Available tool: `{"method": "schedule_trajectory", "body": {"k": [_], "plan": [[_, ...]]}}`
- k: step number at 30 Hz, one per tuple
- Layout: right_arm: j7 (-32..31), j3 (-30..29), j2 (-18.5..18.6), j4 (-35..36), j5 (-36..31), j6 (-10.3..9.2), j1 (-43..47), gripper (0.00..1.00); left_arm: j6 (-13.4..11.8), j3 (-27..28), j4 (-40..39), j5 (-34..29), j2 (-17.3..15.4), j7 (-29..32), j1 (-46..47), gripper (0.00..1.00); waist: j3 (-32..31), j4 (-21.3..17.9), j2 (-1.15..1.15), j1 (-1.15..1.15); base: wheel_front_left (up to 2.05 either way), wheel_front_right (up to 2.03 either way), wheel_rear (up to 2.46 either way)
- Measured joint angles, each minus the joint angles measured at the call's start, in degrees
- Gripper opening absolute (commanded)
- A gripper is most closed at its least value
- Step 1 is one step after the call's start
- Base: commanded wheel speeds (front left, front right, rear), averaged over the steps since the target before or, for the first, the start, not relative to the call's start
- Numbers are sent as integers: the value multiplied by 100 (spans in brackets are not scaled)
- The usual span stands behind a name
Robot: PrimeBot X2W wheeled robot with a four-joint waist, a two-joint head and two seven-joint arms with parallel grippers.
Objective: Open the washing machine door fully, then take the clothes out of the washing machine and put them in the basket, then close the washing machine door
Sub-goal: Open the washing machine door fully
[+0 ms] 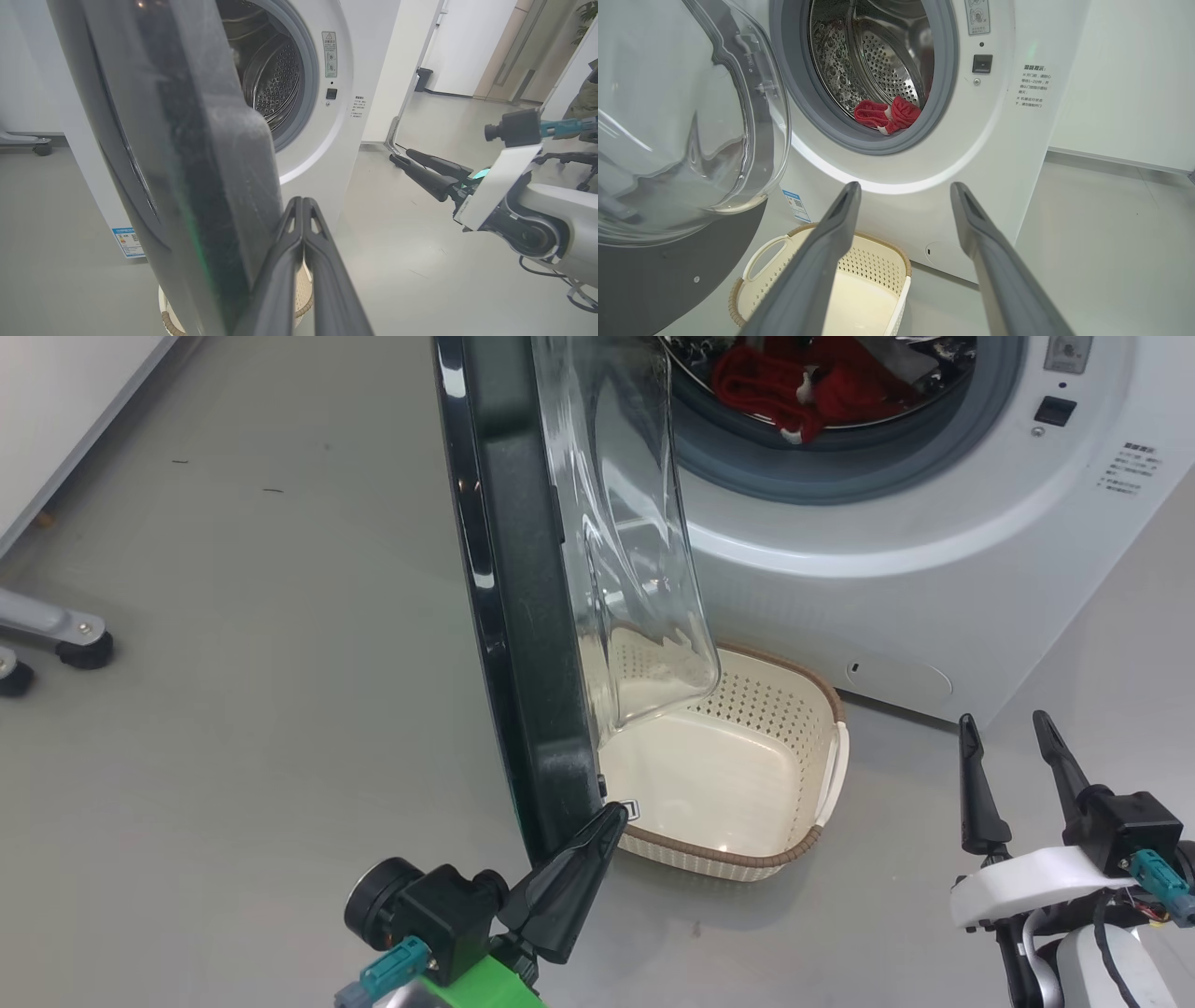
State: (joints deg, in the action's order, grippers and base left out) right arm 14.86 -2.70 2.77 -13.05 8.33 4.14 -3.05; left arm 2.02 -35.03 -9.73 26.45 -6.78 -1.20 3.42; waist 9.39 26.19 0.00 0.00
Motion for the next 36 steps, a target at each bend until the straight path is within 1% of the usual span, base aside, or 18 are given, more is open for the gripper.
{"method": "schedule_trajectory", "body": {"k": [11,15,19,21,27,32,36], "plan": [[0,-96,9,-62,-93,34,0,100,-131,77,-5,-43,20,-104,-109,0,18,433,0,0,0,0,0],[0,44,11,-113,-190,66,-30,100,-308,227,-68,-90,19,-231,-239,0,66,555,0,0,0,0,0],[0,101,37,-169,-196,102,-148,100,-481,415,-87,-102,12,-301,-281,0,144,599,0,0,0,0,0],[0,121,60,-197,-205,111,-200,100,-527,483,-112,-110,13,-354,-311,0,180,613,0,0,0,0,0],[0,147,81,-282,-248,135,-312,100,-635,676,-157,-169,27,-493,-400,0,255,642,0,0,0,0,0],[0,147,98,-326,-253,153,-380,100,-754,996,-163,-249,41,-603,-459,0,303,654,0,0,0,0,0],[0,123,104,-348,-253,172,-381,100,-779,1273,-141,-286,48,-659,-487,0,324,658,0,0,0,0,0]]}}
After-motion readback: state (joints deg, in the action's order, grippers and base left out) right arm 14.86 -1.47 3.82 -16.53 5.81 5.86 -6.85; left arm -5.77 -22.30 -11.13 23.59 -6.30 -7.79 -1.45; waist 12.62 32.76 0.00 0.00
